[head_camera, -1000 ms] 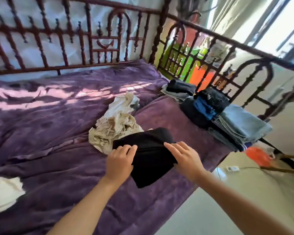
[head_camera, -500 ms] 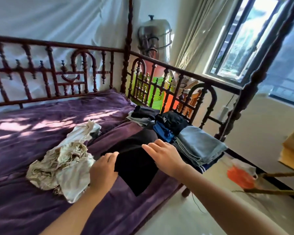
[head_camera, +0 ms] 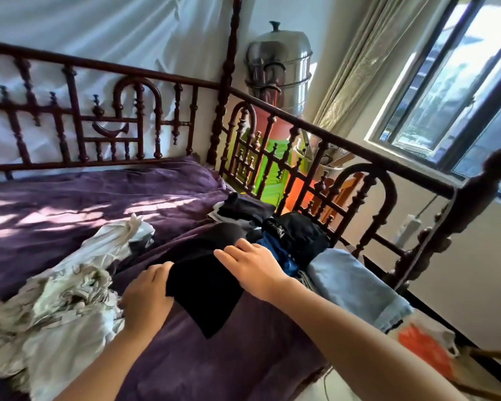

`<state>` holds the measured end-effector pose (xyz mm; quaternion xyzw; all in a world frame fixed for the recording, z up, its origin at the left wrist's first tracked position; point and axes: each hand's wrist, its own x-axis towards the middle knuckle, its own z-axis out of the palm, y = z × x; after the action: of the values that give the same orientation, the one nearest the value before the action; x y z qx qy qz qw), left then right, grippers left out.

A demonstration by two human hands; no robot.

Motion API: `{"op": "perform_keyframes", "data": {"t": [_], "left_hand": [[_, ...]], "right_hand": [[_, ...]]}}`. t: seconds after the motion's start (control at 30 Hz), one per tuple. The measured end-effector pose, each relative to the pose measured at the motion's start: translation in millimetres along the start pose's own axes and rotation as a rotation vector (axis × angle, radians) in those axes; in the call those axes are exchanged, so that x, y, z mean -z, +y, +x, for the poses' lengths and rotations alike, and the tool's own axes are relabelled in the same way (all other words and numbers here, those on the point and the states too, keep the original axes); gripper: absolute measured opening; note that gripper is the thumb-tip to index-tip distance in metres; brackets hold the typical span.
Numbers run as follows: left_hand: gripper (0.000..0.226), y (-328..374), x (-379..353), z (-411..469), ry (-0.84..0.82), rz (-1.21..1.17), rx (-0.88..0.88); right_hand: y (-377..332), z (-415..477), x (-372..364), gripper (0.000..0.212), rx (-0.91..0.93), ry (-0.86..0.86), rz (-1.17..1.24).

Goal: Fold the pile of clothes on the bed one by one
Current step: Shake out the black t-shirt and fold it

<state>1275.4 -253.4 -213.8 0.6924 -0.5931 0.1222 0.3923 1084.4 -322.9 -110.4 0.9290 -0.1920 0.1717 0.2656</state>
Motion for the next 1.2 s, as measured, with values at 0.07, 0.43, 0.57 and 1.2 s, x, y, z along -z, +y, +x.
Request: {"op": "perform_keyframes", "data": {"t": [0.07,0.43,0.57,1.2], "left_hand": [[0.071,-0.5,-23.4,20.1,-0.001,0.01,0.022],[0.059,-2.0,-117.6,101.2,-0.127,0.143,0.149],[0.061,-5.0,-142.7,115.6,-0.17,0.243,0.237],[0.109,63.8,-357.8,276.6,-0.694,0.523,0.311]], "right_hand": [[25.3,7.4,-21.5,0.069,0.013,-0.024,0.028],[132.7,38.7,-126.5,0.058,0.062,0.0,0.137],[163.1,56.6,-180.1,0.04,0.18,0.028,0.231],[368.4,7.8,-413.8,0.081,-0.461,-1.003,0.342]]}}
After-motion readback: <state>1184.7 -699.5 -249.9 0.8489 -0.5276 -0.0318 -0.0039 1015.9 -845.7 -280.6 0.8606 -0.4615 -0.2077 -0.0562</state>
